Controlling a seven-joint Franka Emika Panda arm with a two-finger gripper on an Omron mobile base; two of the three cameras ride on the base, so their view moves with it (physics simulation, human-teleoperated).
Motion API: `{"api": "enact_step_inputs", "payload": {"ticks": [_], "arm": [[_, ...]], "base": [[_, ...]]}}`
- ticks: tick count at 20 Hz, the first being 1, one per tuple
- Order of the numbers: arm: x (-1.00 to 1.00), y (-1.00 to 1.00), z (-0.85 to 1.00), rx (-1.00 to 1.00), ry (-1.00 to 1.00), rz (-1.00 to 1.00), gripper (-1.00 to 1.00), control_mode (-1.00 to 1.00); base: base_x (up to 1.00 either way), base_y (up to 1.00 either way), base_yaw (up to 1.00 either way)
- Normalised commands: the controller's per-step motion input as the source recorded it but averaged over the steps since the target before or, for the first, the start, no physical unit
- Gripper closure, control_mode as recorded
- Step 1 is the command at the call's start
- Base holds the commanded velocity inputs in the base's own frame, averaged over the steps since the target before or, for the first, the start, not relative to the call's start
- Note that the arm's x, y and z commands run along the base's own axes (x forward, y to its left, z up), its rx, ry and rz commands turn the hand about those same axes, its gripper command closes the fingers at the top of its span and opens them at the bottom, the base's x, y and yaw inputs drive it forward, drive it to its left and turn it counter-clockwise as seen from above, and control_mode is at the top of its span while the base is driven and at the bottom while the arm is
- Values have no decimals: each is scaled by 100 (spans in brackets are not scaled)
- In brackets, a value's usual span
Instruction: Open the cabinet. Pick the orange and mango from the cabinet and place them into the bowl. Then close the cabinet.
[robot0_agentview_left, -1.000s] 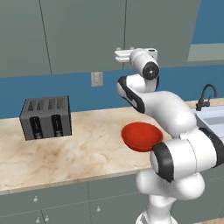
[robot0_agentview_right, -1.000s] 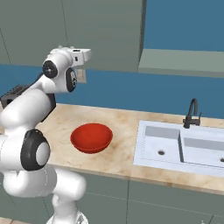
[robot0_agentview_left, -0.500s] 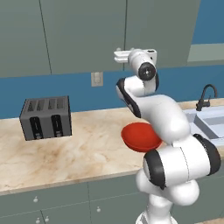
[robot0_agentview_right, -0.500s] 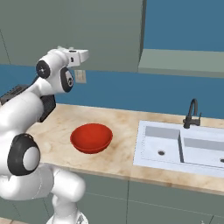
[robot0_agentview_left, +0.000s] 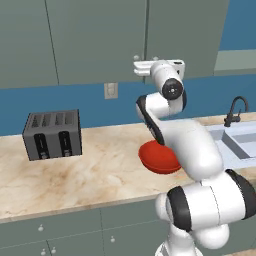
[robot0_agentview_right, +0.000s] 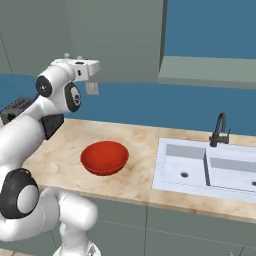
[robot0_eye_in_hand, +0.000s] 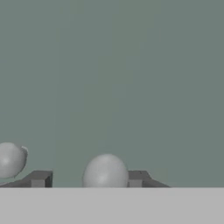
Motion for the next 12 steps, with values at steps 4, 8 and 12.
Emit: {"api": "enact_step_inputs", "payload": {"ticks": [4,8,12], "arm": [[-98,-81,65,7,-5,-2,100,-100],[-100,-93,67,11,-2,-6,100,-100],[-100,-100,65,15,0,-7,100,-100]], "base": [[0,0,0],[0,0,0],[0,0,0]]}}
